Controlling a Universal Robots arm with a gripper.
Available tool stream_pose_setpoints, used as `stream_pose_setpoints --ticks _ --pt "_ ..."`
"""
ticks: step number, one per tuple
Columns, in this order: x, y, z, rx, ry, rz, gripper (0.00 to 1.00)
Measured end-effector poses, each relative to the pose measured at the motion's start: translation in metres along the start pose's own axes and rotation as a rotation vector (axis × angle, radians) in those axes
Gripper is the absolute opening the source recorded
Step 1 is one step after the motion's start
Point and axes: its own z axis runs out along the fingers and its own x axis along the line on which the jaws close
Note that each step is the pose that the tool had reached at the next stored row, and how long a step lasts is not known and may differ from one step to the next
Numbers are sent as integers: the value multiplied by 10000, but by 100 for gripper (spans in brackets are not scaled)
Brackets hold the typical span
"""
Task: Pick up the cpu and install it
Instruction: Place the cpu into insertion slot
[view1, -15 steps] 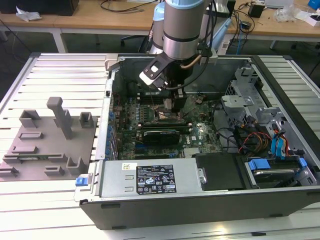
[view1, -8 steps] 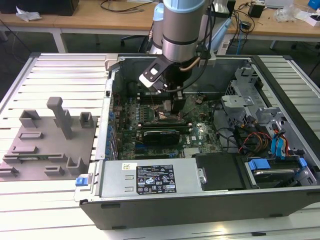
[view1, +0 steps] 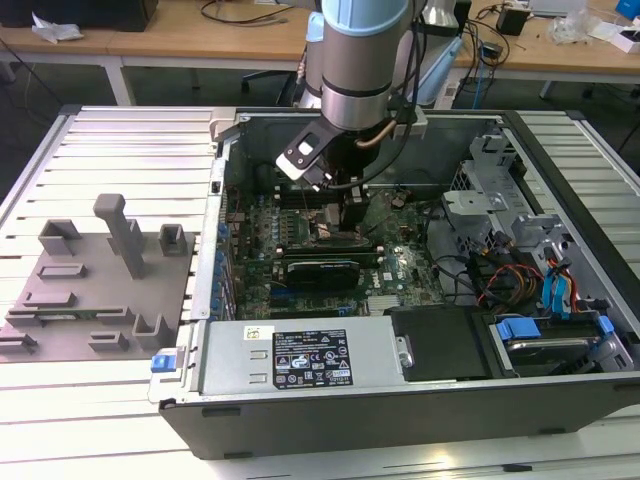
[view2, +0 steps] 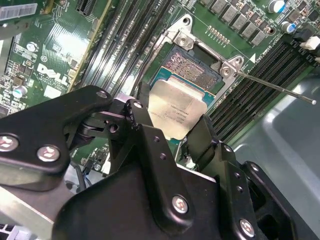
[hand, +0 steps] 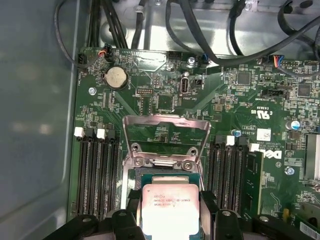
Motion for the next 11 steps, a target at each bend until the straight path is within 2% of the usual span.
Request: stream_pose_setpoints --ticks 11 --pt "12 -34 50 -4 -6 170 55"
